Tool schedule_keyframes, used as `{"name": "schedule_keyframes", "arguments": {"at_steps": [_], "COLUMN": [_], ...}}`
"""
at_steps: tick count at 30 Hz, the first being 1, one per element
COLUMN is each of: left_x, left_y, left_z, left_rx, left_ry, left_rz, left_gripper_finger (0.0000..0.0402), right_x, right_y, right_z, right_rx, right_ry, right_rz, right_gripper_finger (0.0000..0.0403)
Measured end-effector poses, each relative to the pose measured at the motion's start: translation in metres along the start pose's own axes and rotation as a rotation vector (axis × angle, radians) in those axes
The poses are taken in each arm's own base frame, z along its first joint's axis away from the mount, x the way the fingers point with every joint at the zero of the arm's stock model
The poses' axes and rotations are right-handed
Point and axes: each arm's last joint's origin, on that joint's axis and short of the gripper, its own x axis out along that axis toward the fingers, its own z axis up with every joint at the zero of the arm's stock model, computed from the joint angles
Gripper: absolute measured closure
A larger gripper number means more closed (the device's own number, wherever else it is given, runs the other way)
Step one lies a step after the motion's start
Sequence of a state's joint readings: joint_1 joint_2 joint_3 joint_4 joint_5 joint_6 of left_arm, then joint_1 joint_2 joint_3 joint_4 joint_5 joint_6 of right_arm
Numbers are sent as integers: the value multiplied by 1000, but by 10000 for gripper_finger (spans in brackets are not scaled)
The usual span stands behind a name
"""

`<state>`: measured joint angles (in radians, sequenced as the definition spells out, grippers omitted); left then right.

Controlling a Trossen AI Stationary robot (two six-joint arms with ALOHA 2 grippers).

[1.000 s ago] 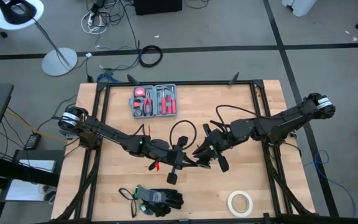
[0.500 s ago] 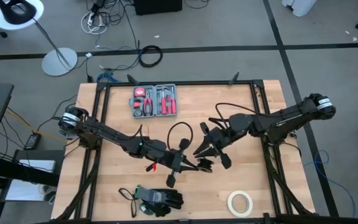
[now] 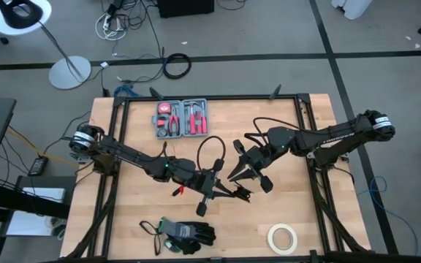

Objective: Coil cords
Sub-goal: Coil the black wire cable into the black spool

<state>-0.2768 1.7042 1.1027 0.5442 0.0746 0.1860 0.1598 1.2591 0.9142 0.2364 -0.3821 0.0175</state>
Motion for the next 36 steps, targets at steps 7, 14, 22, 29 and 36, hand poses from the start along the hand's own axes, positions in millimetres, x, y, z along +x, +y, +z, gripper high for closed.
{"name": "schedule_keyframes", "arguments": {"at_steps": [7,14,22,29,36], "left_x": [0,-1,-1,0,0], "left_y": [5,9,8,0,-1], "left_z": [1,3,4,3,5], "left_rx": [-81,-139,-159,-165,-161], "left_ry": [-21,-40,-53,-36,-45], "left_rz": [15,25,2,-34,-49], "left_gripper_finger": [402,402,402,402,402], "right_x": [0,-2,-4,-6,-14], "right_y": [-1,-3,-7,-10,-15], "right_z": [-1,-5,-7,-2,-12], "right_rx": [-15,-52,-90,58,82], "right_ry": [13,44,68,126,260], "right_rz": [4,45,20,-15,-222], "right_gripper_finger": [373,386,394,368,372]}}
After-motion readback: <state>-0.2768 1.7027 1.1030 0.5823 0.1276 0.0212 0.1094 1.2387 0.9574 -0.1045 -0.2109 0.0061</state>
